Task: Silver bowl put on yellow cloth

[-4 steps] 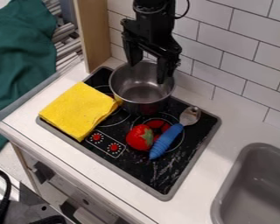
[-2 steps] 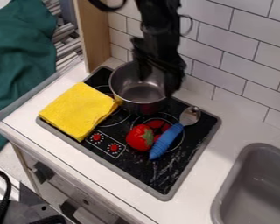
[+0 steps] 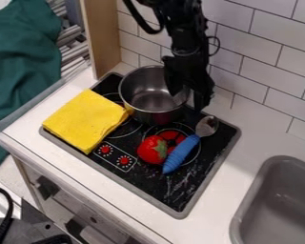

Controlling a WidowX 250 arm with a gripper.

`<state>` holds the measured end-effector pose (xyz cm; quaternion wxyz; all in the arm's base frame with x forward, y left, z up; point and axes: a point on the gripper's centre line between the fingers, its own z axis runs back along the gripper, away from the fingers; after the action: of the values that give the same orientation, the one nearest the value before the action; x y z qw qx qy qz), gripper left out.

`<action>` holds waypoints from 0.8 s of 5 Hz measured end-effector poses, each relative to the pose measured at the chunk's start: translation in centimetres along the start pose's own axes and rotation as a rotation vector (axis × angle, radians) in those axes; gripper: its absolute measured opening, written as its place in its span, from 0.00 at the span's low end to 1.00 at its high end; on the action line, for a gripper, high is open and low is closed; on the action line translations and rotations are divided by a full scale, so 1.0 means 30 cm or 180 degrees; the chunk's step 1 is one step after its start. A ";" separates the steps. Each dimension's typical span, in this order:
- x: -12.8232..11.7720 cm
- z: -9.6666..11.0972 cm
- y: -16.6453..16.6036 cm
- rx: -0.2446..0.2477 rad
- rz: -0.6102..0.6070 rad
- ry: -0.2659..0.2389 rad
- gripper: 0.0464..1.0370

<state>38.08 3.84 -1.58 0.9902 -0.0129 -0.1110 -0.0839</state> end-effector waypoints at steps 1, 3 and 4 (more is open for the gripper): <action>0.031 -0.038 0.022 0.0064 -0.0090 0.0137 0.95; 0.035 -0.056 0.022 0.0132 -0.0308 0.0344 0.54; 0.038 -0.043 0.009 0.0263 -0.0293 0.0381 0.31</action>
<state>39.50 3.87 -2.59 0.9898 0.0381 -0.0554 -0.1253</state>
